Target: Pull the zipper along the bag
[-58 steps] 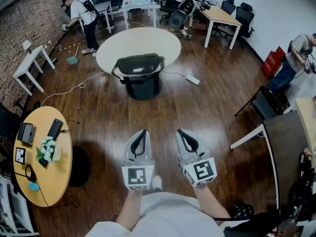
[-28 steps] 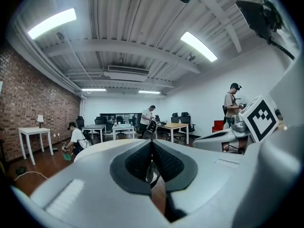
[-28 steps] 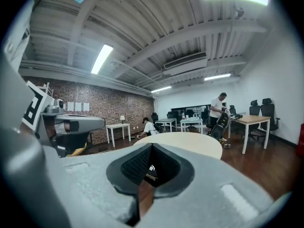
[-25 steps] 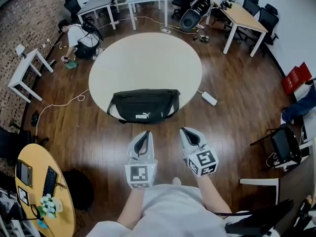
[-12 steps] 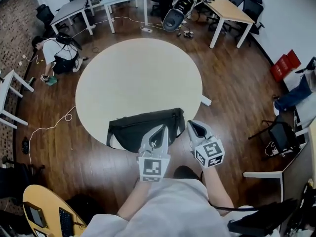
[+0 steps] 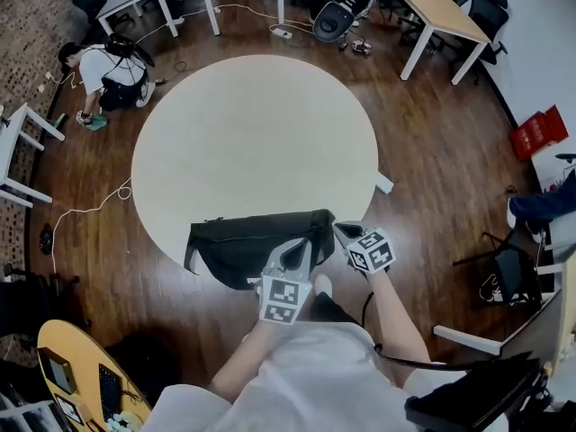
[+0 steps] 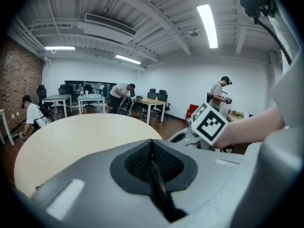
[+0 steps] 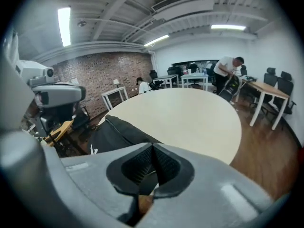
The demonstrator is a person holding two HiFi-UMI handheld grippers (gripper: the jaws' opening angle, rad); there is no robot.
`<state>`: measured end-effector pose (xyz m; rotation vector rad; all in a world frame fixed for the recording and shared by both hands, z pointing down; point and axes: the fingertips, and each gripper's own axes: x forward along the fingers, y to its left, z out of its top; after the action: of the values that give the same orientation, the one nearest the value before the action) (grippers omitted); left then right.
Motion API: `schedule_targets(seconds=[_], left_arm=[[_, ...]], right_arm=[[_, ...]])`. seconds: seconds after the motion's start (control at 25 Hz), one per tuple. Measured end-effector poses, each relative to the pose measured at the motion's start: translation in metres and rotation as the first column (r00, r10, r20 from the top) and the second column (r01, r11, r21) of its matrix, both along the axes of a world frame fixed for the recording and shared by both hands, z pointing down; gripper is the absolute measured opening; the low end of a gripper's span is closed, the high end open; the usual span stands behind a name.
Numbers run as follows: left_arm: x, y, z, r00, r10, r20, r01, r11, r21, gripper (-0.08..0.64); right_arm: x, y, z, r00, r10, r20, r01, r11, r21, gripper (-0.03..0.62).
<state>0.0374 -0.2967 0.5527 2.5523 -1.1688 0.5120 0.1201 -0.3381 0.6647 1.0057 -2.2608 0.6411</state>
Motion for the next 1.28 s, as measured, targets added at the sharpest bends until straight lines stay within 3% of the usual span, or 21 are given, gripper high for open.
schedule_targets(seconds=[0.12, 0.2, 0.28, 0.4, 0.6, 0.72, 0.92, 1.0, 1.08, 1.16, 1.2, 1.28], left_arm=[[0.016, -0.008, 0.024, 0.998, -0.039, 0.048, 0.043, 0.996, -0.075, 0.015], [0.026, -0.007, 0.042, 0.995, -0.064, 0.073, 0.073, 0.989, -0.128, 0.017], [0.036, -0.008, 0.06, 0.993, -0.089, 0.083, 0.102, 0.98, -0.173, 0.023], [0.048, -0.016, 0.08, 0.985, -0.148, 0.085, 0.164, 0.957, -0.239, 0.023], [0.057, -0.025, 0.121, 0.962, -0.249, 0.114, 0.274, 0.9, -0.338, 0.023], [0.063, -0.03, 0.145, 0.947, -0.288, 0.144, 0.322, 0.863, -0.389, 0.044], [0.063, -0.041, 0.185, 0.909, -0.365, 0.201, 0.417, 0.804, -0.425, 0.137], [0.064, -0.047, 0.189, 0.894, -0.412, 0.179, 0.447, 0.775, -0.447, 0.158], [0.07, -0.054, 0.193, 0.879, -0.458, 0.134, 0.461, 0.741, -0.488, 0.25], [0.07, -0.061, 0.203, 0.852, -0.506, 0.137, 0.499, 0.703, -0.507, 0.3], [0.065, -0.063, 0.208, 0.834, -0.529, 0.154, 0.527, 0.684, -0.503, 0.295], [0.05, -0.066, 0.214, 0.799, -0.57, 0.19, 0.581, 0.654, -0.484, 0.207]], right_arm=[[-0.003, -0.034, 0.027, 0.989, -0.144, 0.017, 0.145, 0.985, -0.096, -0.008], [-0.012, -0.048, 0.047, 0.967, -0.254, -0.004, 0.25, 0.955, -0.157, -0.008], [-0.017, -0.056, 0.071, 0.937, -0.346, -0.037, 0.328, 0.913, -0.244, -0.008], [-0.014, -0.06, 0.113, 0.896, -0.436, -0.084, 0.368, 0.835, -0.41, -0.009], [-0.017, -0.057, 0.129, 0.873, -0.485, 0.046, 0.417, 0.695, -0.586, -0.009], [-0.02, -0.055, 0.128, 0.853, -0.518, 0.065, 0.438, 0.642, -0.629, -0.009], [-0.022, -0.054, 0.125, 0.825, -0.564, 0.03, 0.452, 0.628, -0.633, -0.009], [-0.023, -0.054, 0.125, 0.827, -0.561, 0.03, 0.452, 0.633, -0.628, -0.009], [-0.024, -0.055, 0.125, 0.831, -0.555, 0.034, 0.453, 0.64, -0.621, -0.009], [-0.024, -0.056, 0.126, 0.834, -0.55, 0.037, 0.453, 0.645, -0.616, -0.009], [-0.024, -0.056, 0.126, 0.835, -0.549, 0.037, 0.452, 0.647, -0.614, -0.009], [-0.025, -0.056, 0.126, 0.836, -0.547, 0.034, 0.451, 0.651, -0.611, -0.009]])
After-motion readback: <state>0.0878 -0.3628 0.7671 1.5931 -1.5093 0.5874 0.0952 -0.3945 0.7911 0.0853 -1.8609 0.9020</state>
